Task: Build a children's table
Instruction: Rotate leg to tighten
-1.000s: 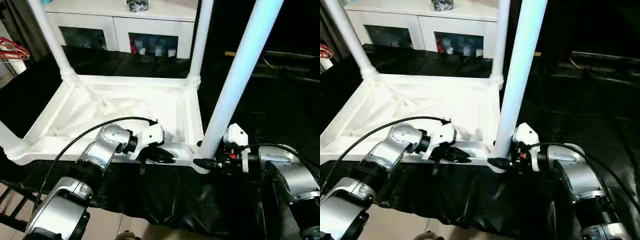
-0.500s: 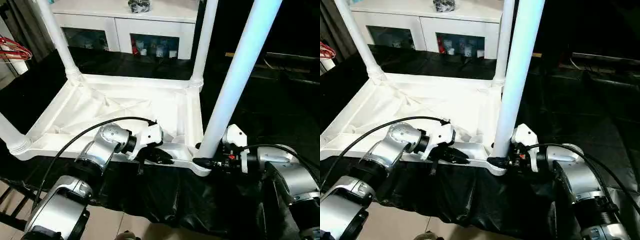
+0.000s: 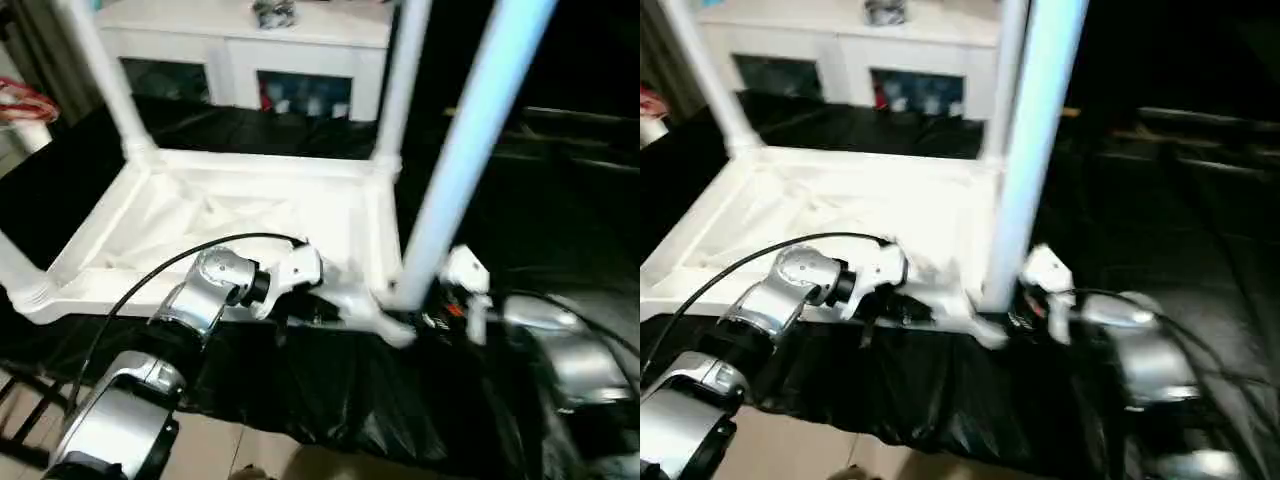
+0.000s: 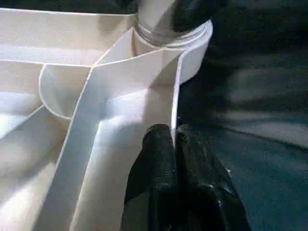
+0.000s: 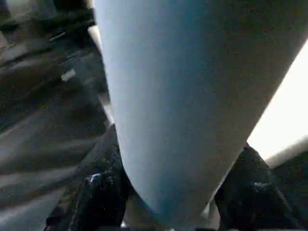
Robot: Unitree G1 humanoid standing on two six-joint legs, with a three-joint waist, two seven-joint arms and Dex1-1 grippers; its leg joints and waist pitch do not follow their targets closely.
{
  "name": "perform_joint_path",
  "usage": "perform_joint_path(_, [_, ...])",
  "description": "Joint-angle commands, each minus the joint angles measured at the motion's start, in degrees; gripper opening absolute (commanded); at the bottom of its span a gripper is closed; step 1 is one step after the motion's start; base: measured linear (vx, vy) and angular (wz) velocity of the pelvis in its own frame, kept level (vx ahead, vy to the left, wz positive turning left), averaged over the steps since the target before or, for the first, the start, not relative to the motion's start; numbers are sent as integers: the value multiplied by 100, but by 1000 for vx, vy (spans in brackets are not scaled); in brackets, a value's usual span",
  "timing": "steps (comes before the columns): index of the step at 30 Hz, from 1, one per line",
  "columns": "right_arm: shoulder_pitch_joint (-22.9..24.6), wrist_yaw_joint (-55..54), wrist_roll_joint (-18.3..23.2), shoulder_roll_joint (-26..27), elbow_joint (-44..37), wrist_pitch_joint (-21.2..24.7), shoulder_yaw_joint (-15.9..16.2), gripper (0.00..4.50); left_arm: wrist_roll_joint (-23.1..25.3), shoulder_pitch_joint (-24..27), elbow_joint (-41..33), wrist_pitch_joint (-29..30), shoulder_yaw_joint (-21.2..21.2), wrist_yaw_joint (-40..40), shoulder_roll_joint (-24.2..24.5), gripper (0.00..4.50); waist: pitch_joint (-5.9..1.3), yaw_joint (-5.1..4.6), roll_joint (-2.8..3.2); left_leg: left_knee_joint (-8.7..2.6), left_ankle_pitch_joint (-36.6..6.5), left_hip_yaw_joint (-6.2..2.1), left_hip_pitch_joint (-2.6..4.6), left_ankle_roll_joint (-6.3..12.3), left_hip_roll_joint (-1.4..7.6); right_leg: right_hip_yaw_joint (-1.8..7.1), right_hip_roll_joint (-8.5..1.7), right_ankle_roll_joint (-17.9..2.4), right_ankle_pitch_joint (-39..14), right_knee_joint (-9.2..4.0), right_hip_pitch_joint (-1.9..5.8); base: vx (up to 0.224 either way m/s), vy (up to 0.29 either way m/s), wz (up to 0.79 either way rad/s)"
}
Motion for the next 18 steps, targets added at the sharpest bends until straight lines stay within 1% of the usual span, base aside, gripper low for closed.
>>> perform_joint_path(1, [67, -620, -184, 482, 623, 275, 269, 197, -121, -356, 2, 134, 351, 1081, -402, 0, -310, -23, -52, -511, -1771, -104, 16, -4, 198, 240, -273, -883, -2567, -524, 249, 0, 0, 0])
perform_joint_path(2, [2, -900, -179, 613, 754, 335, 182, 197, -107, -386, 34, 177, 372, 1260, -487, 0, -302, -58, -23, -517, -1880, -109, 28, -50, 195, 237, -272, -888, -2624, -534, 223, 0, 0, 0])
perform_joint_path(3, [-65, -1184, -172, 749, 883, 399, 94, 197, -95, -414, 60, 223, 392, 1434, -576, 0, -294, -86, -36, -521, -1942, -115, 25, -64, 192, 228, -267, -867, -2692, -544, 224, 0, 0, 0])
perform_joint_path(4, [-123, -1391, -158, 864, 985, 439, 31, 197, -94, -434, 66, 274, 406, 1557, -658, 0, -309, -126, -55, -517, -1966, -123, 24, -58, 176, 217, -264, -807, -2754, -563, 235, 0, 0, 0])
perform_joint_path(5, [-123, -1391, -158, 864, 985, 439, 31, 197, -94, -434, 66, 274, 406, 1557, -658, 0, -309, -126, -55, -517, -1966, -123, 24, -58, 176, 217, -264, -807, -2754, -563, 235, 0, 0, 0])
perform_joint_path(6, [-255, -1829, -142, 1137, 1179, 441, -94, 197, -81, -476, 61, 371, 416, 1784, -828, 0, -313, -138, -49, -516, -1866, -113, 16, -5, 181, 234, -263, -846, -2585, -559, 224, 0, 0, 0])
perform_joint_path(7, [-319, -2013, -138, 1266, 1280, 431, -163, 197, -66, -499, 75, 403, 421, 1902, -897, 0, -311, -146, -44, -516, -1859, -110, 13, -2, 179, 237, -261, -875, -2533, -555, 216, 0, 0, 0])
perform_joint_path(8, [-413, -2301, -128, 1450, 1383, 439, -251, 197, -42, -521, 69, 436, 409, 2016, -980, 0, -316, -165, -51, -515, -1833, -112, -5, -2, 169, 229, -250, -897, -2471, -545, 230, 0, 0, 0])
perform_joint_path(9, [-523, -2649, -104, 1654, 1510, 484, -362, 197, -3, -526, 47, 434, 386, 2142, -1061, 0, -324, -165, 5, -511, -1819, -110, 8, -11, 173, 238, -250, -931, -2360, -539, 217, 0, 0, 0])
perform_joint_path(10, [-575, -2809, -97, 1742, 1577, 493, -409, 197, 16, -528, 43, 428, 376, 2198, -1096, 0, -326, -174, -7, -515, -1798, -116, 4, -21, 177, 239, -248, -945, -2286, -535, 220, 0, 0, 0])
perform_joint_path(11, [-615, -2917, -104, 1801, 1630, 476, -426, 197, 40, -527, 35, 417, 360, 2239, -1120, 0, -329, -197, -11, -520, -1800, -123, -23, -45, 164, 230, -237, -958, -2225, -512, 243, 0, 0, 0])
perform_joint_path(13, [-731, -3123, -192, 1913, 1784, 343, -424, 197, 111, -508, -13, 379, 285, 2236, -1152, 0, -332, -212, -6, -517, -1781, -120, -16, -31, 163, 238, -234, -972, -2126, -515, 237, 0, 0, 0])
perform_joint_path(14, [-765, -3137, -267, 1923, 1819, 254, -383, 232, 125, -493, -41, 350, 258, 2199, -1156, 0, -329, -218, -6, -522, -1782, -121, -25, -8, 168, 240, -231, -992, -2061, -505, 243, 0, 0, 0])
perform_joint_path(15, [-777, -3102, -307, 1909, 1825, 200, -358, 253, 120, -457, -90, 316, 223, 2082, -1133, 0, -330, -227, -30, -523, -1769, -118, -40, 6, 165, 239, -226, -987, -2030, -501, 255, 0, 0, 0])
perform_joint_path(16, [-777, -3102, -307, 1909, 1825, 200, -358, 267, 120, -457, -90, 316, 223, 2082, -1133, 0, -336, -220, -25, -521, -1736, -119, -44, 19, 164, 240, -231, -989, -2001, -493, 263, 0, 0, 0])
perform_joint_path(17, [-773, -2984, -303, 1868, 1798, 159, -348, 267, 109, -399, -163, 273, 166, 1910, -1073, 0, -339, -216, -22, -518, -1679, -113, -36, 46, 173, 250, -235, -1020, -1903, -490, 254, 0, 0, 0])
perform_joint_path(18, [-767, -2923, -292, 1841, 1777, 151, -348, 269, 105, -370, -197, 259, 139, 1824, -1037, 0, -342, -215, -23, -519, -1641, -115, -41, 63, 174, 252, -235, -1041, -1837, -480, 262, 0, 0, 0])
